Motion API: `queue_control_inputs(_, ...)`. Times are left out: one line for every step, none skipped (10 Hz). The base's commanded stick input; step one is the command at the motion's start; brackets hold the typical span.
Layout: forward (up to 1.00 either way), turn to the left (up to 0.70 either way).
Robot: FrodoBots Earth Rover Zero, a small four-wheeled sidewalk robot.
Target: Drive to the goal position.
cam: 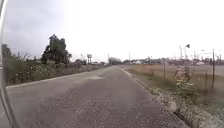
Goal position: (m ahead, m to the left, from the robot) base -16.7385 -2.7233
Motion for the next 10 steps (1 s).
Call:
queue_control_inputs(0.08, 0.0)
queue_control_inputs(0.08, 0.0)
queue_control_inputs(0.08, 0.0)
queue_control_inputs(0.08, 0.0)
queue_control_inputs(0.08, 0.0)
queue_control_inputs(0.08, 0.0)
queue_control_inputs(0.08, 0.0)
queue_control_inputs(0.07, 0.0)
queue_control_inputs(0.07, 0.0)
queue_control_inputs(0.08, 0.0)
